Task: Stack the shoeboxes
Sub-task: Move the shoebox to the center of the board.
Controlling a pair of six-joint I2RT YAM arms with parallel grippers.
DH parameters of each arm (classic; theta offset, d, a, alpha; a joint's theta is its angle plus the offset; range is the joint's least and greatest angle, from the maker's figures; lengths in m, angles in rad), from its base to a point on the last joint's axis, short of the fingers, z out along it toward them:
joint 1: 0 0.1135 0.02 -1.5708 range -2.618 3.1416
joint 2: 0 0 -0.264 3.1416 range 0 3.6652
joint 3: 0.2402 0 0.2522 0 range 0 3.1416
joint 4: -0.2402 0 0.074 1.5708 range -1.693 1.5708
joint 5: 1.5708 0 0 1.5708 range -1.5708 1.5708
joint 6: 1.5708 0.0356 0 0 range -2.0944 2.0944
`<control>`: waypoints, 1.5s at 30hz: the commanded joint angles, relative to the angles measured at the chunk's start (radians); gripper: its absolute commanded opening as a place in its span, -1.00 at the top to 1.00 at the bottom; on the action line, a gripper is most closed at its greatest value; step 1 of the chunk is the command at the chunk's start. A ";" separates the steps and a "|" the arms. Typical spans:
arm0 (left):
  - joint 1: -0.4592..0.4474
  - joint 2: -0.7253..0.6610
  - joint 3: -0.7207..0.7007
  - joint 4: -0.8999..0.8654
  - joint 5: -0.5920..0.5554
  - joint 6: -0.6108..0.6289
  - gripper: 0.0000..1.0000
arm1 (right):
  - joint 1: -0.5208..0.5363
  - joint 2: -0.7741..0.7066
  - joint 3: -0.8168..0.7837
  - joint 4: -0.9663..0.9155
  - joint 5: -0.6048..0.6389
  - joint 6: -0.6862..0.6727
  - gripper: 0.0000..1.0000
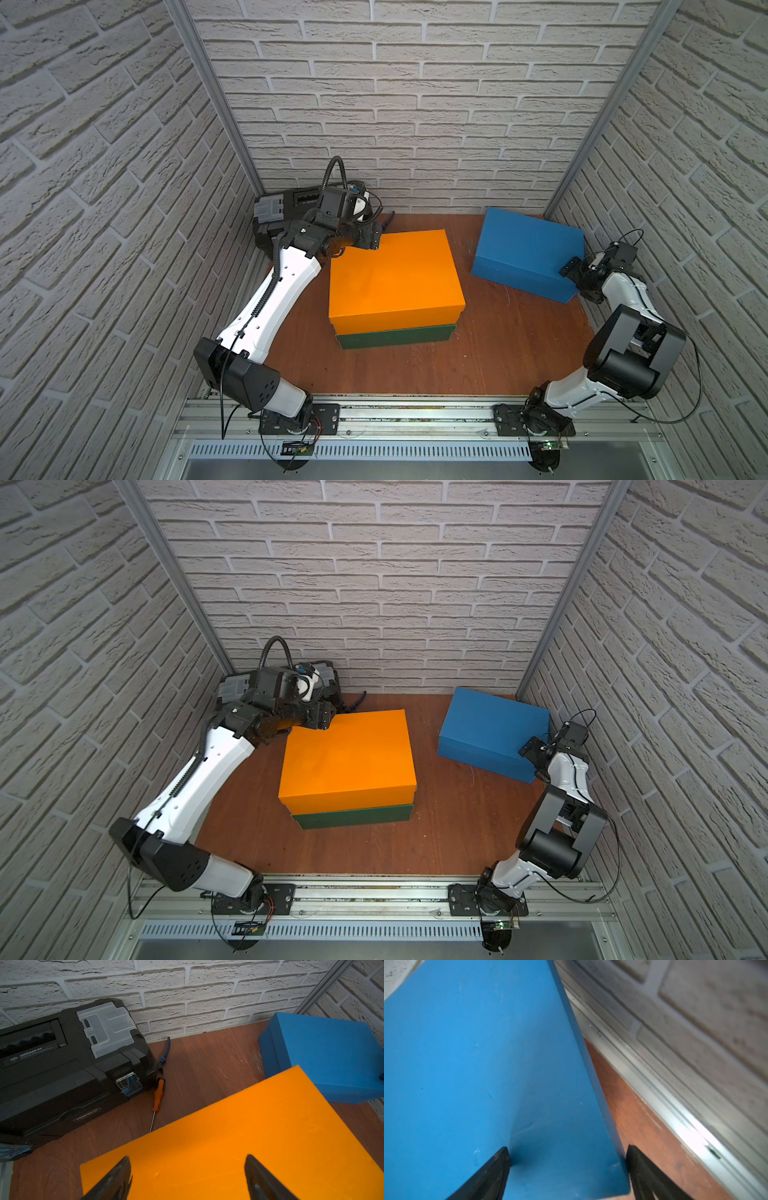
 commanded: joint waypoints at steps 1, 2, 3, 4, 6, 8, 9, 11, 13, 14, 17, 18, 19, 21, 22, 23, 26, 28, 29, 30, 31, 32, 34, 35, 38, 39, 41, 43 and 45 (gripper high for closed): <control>-0.003 -0.031 -0.020 0.044 0.017 0.022 -0.71 | 0.033 -0.057 -0.055 -0.001 -0.050 0.049 -0.69; -0.002 -0.039 -0.028 0.048 0.017 0.027 -0.71 | 0.045 -0.077 -0.074 -0.007 -0.041 0.055 -0.68; -0.002 -0.047 -0.036 0.050 0.017 0.027 -0.71 | 0.057 -0.102 -0.098 -0.006 -0.036 0.060 -0.67; 0.000 -0.054 -0.041 0.052 0.019 0.028 -0.71 | 0.065 -0.120 -0.116 -0.006 -0.030 0.066 -0.67; 0.004 -0.070 -0.057 0.055 0.022 0.030 -0.71 | 0.080 -0.168 -0.162 -0.006 -0.017 0.079 -0.65; 0.006 -0.083 -0.071 0.058 0.031 0.030 -0.71 | 0.094 -0.205 -0.195 -0.011 -0.016 0.081 -0.63; 0.006 -0.090 -0.078 0.059 0.036 0.030 -0.71 | 0.099 -0.216 -0.206 -0.019 -0.015 0.079 -0.64; 0.007 -0.103 -0.091 0.059 0.042 0.033 -0.71 | 0.106 -0.229 -0.223 -0.028 -0.013 0.074 -0.64; 0.006 -0.115 -0.098 0.058 0.044 0.034 -0.71 | 0.106 -0.240 -0.237 -0.026 -0.007 0.068 -0.68; 0.006 -0.120 -0.099 0.054 0.046 0.036 -0.71 | 0.106 -0.243 -0.239 -0.023 -0.008 0.064 -0.71; 0.007 -0.127 -0.096 0.046 0.052 0.045 -0.71 | 0.106 -0.235 -0.221 -0.019 -0.015 0.050 -0.80; 0.007 -0.125 -0.089 0.039 0.058 0.048 -0.72 | 0.106 -0.226 -0.205 -0.024 -0.015 0.042 -0.83; 0.008 -0.120 -0.081 0.033 0.060 0.050 -0.71 | 0.104 -0.215 -0.190 -0.026 -0.017 0.035 -0.85; 0.008 -0.106 -0.064 0.023 0.067 0.054 -0.72 | 0.097 -0.183 -0.152 -0.025 -0.024 0.026 -0.89; 0.008 -0.101 -0.056 0.021 0.069 0.055 -0.72 | 0.092 -0.168 -0.138 -0.019 -0.039 0.024 -0.90; 0.007 -0.093 -0.048 0.016 0.070 0.057 -0.72 | 0.086 -0.148 -0.116 -0.015 -0.055 0.022 -0.91; 0.017 -0.070 -0.012 0.001 0.071 0.062 -0.72 | 0.077 -0.089 -0.048 -0.012 -0.098 0.009 -0.93; 0.039 -0.052 0.013 -0.016 0.073 0.052 -0.72 | 0.076 -0.046 -0.002 -0.013 -0.125 0.001 -0.95; 0.054 -0.044 0.023 -0.022 0.077 0.044 -0.72 | 0.075 -0.020 0.022 -0.016 -0.135 -0.004 -0.95; 0.071 -0.040 0.030 -0.024 0.087 0.034 -0.72 | 0.074 0.004 0.046 -0.023 -0.139 -0.008 -0.95; 0.086 -0.038 0.034 -0.021 0.099 0.027 -0.72 | 0.074 0.024 0.065 -0.027 -0.143 -0.010 -0.95; 0.105 -0.035 0.035 -0.019 0.108 0.016 -0.72 | 0.071 0.042 0.082 -0.027 -0.148 -0.011 -0.96; 0.144 -0.036 0.034 -0.015 0.123 -0.011 -0.72 | 0.070 0.066 0.099 -0.016 -0.155 -0.009 -0.96; 0.166 -0.036 0.033 -0.013 0.130 -0.023 -0.72 | 0.069 0.078 0.104 -0.008 -0.157 -0.008 -0.97; 0.227 -0.035 0.024 -0.010 0.156 -0.053 -0.72 | 0.069 0.134 0.143 -0.018 -0.183 -0.029 -0.97; 0.247 -0.035 0.018 -0.011 0.167 -0.063 -0.72 | 0.069 0.158 0.163 -0.031 -0.192 -0.042 -0.97; 0.288 -0.033 0.006 -0.008 0.189 -0.076 -0.72 | 0.069 0.202 0.202 -0.056 -0.202 -0.064 -0.97; 0.326 -0.034 -0.010 0.000 0.207 -0.089 -0.72 | 0.071 0.233 0.234 -0.065 -0.210 -0.088 -0.98; 0.374 -0.034 -0.031 0.011 0.231 -0.101 -0.72 | 0.071 0.255 0.255 -0.061 -0.227 -0.111 -0.97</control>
